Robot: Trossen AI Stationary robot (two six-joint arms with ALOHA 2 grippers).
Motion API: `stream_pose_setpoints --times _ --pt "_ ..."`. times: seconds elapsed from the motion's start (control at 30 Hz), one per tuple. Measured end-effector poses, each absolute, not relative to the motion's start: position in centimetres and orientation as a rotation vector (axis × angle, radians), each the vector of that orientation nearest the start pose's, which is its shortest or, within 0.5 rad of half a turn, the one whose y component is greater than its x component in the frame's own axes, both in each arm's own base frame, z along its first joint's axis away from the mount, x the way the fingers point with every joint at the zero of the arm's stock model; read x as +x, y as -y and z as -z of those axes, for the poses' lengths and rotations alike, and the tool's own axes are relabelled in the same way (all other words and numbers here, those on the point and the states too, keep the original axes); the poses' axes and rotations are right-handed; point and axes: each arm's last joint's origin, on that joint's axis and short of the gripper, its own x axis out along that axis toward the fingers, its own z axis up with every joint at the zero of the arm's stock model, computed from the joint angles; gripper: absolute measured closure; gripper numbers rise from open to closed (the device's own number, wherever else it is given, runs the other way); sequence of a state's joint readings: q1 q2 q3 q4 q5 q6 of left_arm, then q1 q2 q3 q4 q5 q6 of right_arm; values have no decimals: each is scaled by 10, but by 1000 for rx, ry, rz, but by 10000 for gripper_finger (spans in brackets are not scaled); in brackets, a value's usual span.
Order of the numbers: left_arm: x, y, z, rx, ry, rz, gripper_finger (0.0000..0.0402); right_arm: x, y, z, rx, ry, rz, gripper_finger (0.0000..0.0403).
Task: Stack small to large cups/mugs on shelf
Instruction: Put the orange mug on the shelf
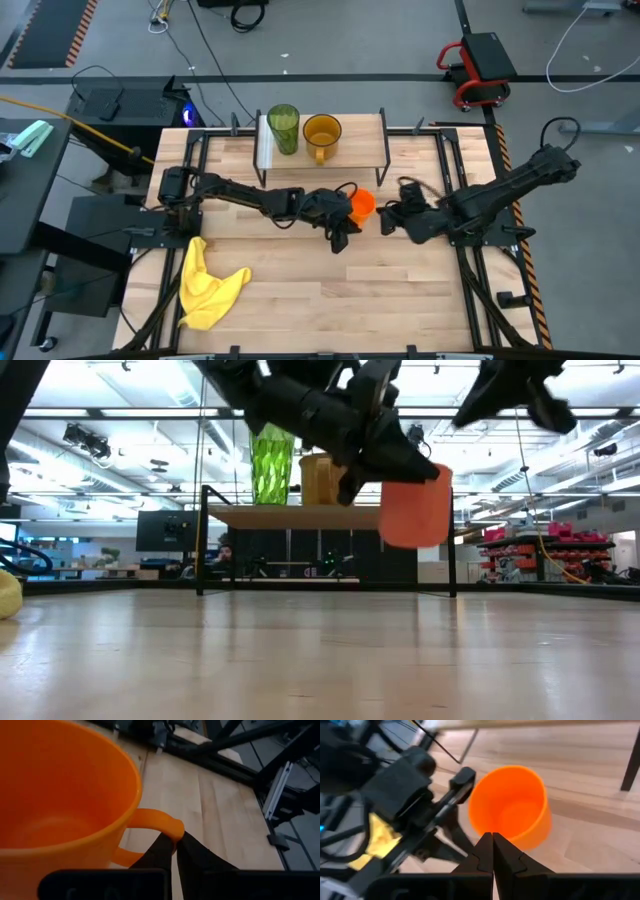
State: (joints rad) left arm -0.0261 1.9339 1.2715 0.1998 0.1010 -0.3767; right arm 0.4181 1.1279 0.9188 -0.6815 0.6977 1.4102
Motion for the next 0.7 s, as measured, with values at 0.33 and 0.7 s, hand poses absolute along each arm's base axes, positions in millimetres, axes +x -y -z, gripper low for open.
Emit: stream_pose_setpoints --times 0.33,0.7 --pt "448 -8 -256 -300 -404 -49 387 168 -77 -295 808 -420 640 399" --pt "448 -71 -279 -333 -352 -172 387 146 -80 -304 770 -403 572 399"
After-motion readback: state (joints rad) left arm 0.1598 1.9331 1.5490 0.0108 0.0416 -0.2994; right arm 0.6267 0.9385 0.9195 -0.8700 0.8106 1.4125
